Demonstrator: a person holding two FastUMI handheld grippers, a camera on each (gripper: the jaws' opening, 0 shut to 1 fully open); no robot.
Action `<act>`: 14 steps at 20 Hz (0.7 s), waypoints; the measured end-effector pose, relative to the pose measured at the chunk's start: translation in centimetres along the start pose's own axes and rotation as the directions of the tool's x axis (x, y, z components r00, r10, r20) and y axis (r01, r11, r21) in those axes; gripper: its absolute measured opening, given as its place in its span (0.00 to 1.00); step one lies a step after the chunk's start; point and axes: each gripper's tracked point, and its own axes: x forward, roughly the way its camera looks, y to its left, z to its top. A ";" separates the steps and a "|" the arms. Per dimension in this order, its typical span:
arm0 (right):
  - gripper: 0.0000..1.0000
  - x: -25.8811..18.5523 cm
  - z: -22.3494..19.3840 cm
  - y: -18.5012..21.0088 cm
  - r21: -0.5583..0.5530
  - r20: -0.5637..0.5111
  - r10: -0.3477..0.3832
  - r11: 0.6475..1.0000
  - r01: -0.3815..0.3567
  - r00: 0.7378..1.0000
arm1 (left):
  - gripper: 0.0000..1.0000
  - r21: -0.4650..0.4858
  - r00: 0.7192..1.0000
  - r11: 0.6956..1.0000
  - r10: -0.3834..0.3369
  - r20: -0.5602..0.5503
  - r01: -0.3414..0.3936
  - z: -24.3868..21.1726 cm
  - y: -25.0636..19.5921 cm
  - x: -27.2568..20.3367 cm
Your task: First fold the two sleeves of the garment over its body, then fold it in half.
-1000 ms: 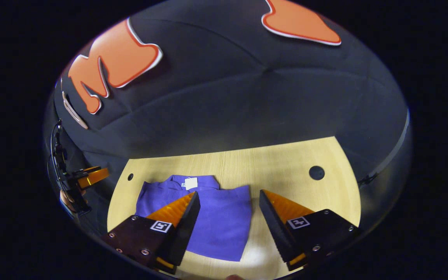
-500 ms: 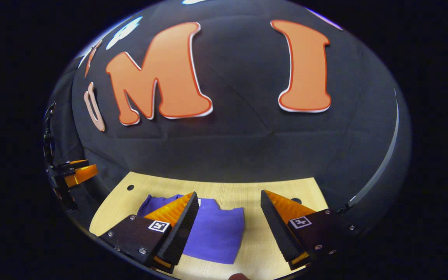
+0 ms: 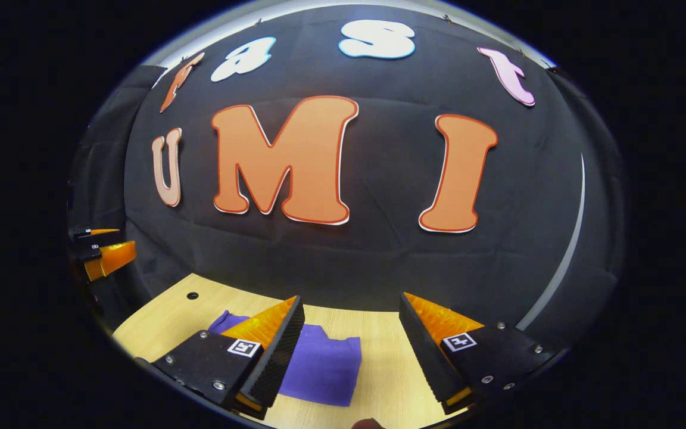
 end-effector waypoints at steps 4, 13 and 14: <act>0.95 -3.2 1.3 0.5 -0.008 0.080 -0.033 0.999 0.034 0.996 | 0.97 -0.006 0.997 1.000 0.004 0.080 -0.003 1.3 0.3 -2.6; 0.95 -8.0 -0.3 3.5 -0.060 0.136 -0.030 0.997 0.038 0.990 | 0.95 -0.024 0.980 1.000 0.024 0.199 -0.020 1.2 1.1 -8.2; 0.95 -8.7 -0.9 3.6 -0.068 0.135 -0.026 0.997 0.036 0.990 | 0.95 -0.018 0.979 1.000 0.022 0.204 -0.019 0.9 0.9 -8.6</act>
